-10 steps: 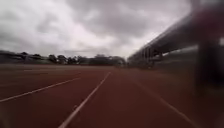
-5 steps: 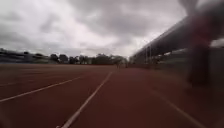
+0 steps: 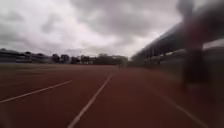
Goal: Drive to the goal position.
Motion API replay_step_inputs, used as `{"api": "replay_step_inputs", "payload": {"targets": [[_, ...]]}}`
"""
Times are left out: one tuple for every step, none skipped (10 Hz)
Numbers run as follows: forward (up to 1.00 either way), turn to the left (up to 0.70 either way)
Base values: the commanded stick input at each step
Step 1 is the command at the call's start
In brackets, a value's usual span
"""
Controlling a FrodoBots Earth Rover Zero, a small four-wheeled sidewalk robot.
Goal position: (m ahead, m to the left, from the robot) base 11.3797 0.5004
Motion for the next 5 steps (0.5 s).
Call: {"api": "replay_step_inputs", "payload": {"targets": [[1.00,-0.02],[1.00,-0.27],[1.00,-0.41],[1.00,-0.41],[1.00,-0.41]]}}
